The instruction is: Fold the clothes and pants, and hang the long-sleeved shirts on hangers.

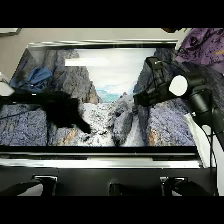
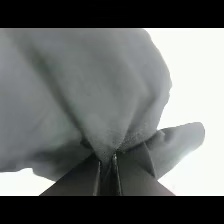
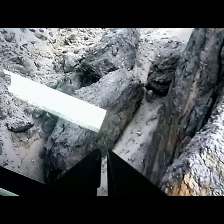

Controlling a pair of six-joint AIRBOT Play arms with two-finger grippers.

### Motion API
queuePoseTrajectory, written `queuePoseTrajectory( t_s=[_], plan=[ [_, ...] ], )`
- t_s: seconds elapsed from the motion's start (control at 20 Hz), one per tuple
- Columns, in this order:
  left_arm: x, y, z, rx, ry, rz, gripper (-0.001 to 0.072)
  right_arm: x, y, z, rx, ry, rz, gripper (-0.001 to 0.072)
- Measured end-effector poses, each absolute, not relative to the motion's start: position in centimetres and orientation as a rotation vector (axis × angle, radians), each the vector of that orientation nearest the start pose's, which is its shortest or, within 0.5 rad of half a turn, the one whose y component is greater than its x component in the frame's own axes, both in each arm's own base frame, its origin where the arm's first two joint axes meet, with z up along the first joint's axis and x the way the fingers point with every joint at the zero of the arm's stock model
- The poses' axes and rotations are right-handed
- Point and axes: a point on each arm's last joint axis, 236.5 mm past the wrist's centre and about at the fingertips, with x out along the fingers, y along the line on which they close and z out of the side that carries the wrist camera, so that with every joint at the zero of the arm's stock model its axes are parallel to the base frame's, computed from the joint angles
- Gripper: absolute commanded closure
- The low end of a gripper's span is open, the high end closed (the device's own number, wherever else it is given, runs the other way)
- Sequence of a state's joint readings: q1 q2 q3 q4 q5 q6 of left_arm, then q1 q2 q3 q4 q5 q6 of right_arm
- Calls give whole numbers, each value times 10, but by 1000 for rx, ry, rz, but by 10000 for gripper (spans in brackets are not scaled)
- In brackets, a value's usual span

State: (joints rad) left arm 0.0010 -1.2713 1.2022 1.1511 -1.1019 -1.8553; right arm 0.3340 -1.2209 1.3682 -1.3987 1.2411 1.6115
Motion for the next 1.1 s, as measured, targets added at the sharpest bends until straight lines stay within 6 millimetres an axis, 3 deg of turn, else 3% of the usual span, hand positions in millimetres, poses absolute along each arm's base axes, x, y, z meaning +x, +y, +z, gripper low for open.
queuePoseTrajectory(
  t_s=[0.15,0.25,0.3,0.4,0.45,0.5,0.6,0.7,0.85,0.95,1.1],
  plan=[
    [393,-187,49,-632,1222,-203,691,361,157,106,-50,1142,367,618],
    [385,-237,33,-646,1258,-242,686,355,147,106,-84,1164,342,617],
    [382,-255,22,-653,1276,-246,641,353,142,105,-97,1174,331,616],
    [379,-281,0,-679,1306,-239,214,350,135,104,-121,1184,310,500],
    [379,-287,-8,-695,1317,-229,66,351,132,105,-129,1182,302,492],
    [381,-289,-13,-713,1323,-218,49,352,129,105,-139,1179,292,444],
    [393,-277,-11,-736,1300,-204,49,359,115,106,-149,1163,245,415],
    [406,-249,0,-734,1264,-200,49,367,89,103,-85,1167,169,413],
    [419,-191,22,-698,1215,-192,49,360,55,68,159,1262,131,270],
    [419,-155,30,-665,1208,-187,49,339,58,32,346,1353,193,227],
    [413,-119,32,-635,1225,-179,49,299,93,-15,572,1457,334,227]
  ],
)
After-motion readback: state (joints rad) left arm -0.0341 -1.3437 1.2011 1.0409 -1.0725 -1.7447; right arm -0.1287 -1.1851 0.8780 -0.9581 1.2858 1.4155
